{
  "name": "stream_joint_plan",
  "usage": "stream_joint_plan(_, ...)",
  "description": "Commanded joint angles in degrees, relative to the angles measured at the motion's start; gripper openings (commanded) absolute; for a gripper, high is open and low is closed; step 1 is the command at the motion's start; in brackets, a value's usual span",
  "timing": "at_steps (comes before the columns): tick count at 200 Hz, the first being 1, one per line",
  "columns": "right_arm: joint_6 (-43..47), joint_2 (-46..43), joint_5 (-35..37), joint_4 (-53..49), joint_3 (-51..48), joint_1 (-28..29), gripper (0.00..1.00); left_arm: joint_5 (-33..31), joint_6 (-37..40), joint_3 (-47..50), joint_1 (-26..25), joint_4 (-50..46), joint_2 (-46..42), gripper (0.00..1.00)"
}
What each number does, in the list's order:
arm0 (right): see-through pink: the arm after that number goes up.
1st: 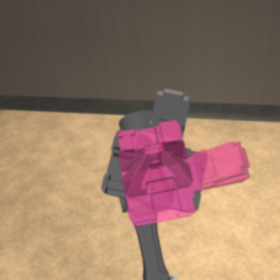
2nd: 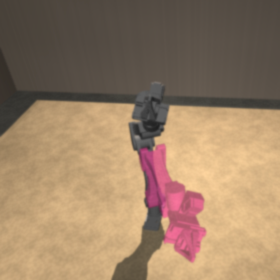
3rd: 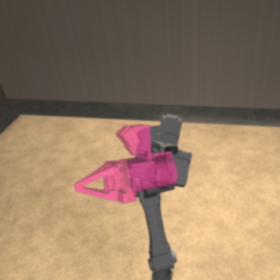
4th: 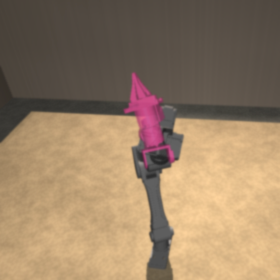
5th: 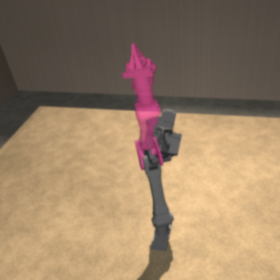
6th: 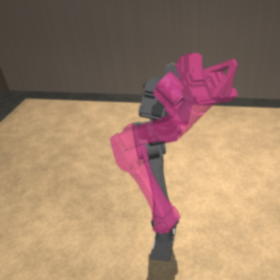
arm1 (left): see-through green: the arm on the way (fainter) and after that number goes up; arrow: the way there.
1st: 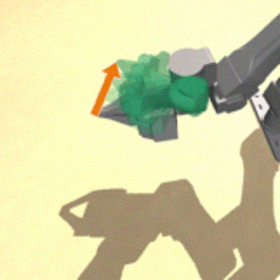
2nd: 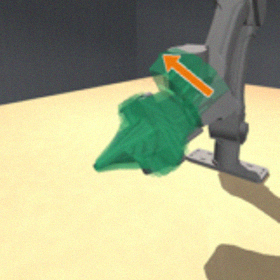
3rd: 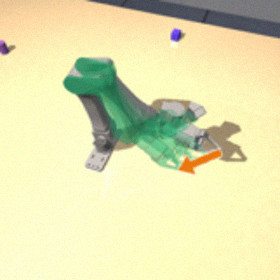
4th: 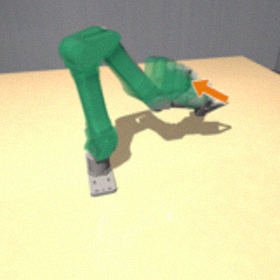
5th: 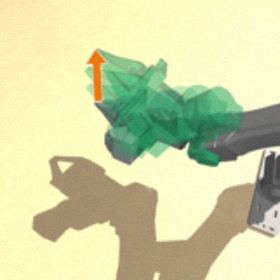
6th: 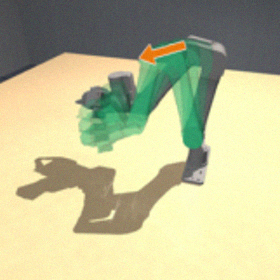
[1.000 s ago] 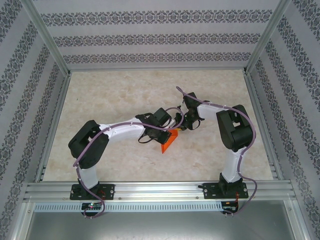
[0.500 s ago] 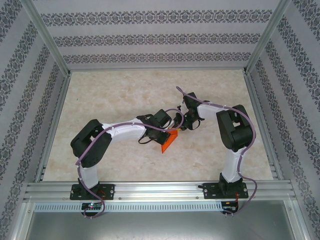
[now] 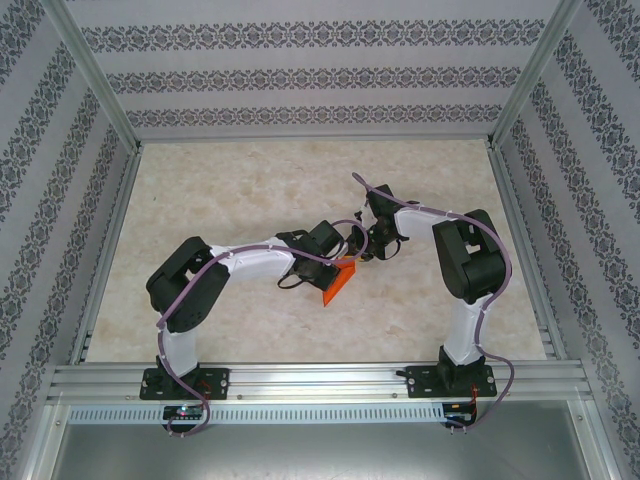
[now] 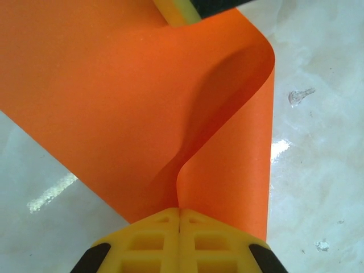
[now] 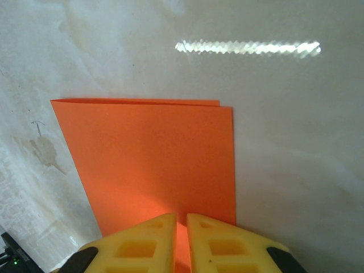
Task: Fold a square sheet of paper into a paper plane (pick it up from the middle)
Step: Third fold the triangle at the center of the table.
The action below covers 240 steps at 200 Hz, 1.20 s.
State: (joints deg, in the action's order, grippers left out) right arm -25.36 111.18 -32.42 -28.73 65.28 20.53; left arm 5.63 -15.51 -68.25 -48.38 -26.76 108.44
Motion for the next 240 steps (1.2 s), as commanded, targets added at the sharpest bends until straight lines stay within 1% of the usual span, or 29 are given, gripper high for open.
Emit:
stream_joint_plan(1,0.2,1.3,2.0,-0.8,-0.4,0.5,0.14,-1.4,-0.3,-0.3,0.9,1.2,0.6,0.04)
stream_joint_plan(90,0.0,1.3,1.9,-0.5,-0.6,0.5,0.15,-1.6,-0.2,-1.3,0.9,0.9,2.4,0.05)
stream_joint_plan(169,-0.8,0.2,1.6,0.4,-1.1,0.3,0.15,-1.8,-0.3,-0.3,0.9,0.7,2.7,0.05)
stream_joint_plan(199,-3.4,-4.1,-0.5,4.0,-2.6,-0.9,0.19,-1.6,-0.4,0.1,0.9,0.6,2.7,0.05)
stream_joint_plan(240,-7.5,-13.9,-1.7,8.7,-7.4,-5.2,0.20,-1.1,-0.6,0.4,0.9,1.1,2.7,0.05)
